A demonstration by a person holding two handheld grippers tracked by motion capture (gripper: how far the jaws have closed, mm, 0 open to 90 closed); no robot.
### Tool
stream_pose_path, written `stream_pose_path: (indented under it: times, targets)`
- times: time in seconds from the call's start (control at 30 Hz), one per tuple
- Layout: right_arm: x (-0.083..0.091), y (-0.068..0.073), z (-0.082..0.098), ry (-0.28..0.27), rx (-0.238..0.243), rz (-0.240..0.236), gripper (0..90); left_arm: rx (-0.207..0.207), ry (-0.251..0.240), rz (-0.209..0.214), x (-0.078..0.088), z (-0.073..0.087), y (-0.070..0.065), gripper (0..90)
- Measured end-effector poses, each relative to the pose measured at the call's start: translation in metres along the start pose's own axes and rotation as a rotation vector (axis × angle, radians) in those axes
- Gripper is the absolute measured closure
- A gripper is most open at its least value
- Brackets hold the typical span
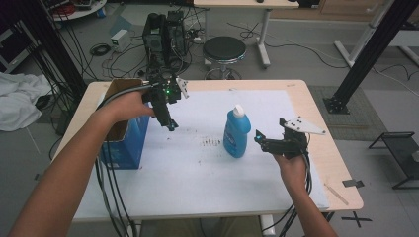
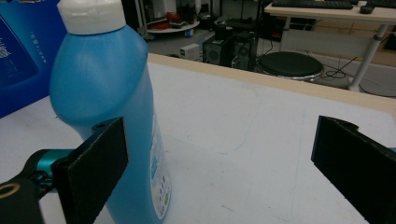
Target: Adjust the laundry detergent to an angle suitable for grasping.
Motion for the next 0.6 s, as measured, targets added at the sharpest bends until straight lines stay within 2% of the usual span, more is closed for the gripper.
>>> stream_pose_path:
  times: [0.23,0.43,0.6]
  targets:
    - [0.000,0.013,0.007,0.006,-0.015,-0.015,3.2,0.003,-0.002,-0.003,0.000,0.000,-0.001,8.5]
    - [-0.002,0.027,0.017,0.011,0.007,-0.031,3.2,-0.002,0.001,-0.002,0.000,0.000,-0.001,8.5]
    - [-0.005,0.035,0.021,-0.002,0.007,-0.030,3.2,-0.003,0.001,0.000,-0.001,0.000,-0.001,8.5]
Point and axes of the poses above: each handheld gripper's, and its own axes: x roughly backward along the jaws, z roughly out of its underside, y roughly to its left, the point moved 3 cm from there along -x, roughly forward along the jaws, and after that the axes turned 12 degrees about -x, right-handed, at the moved point
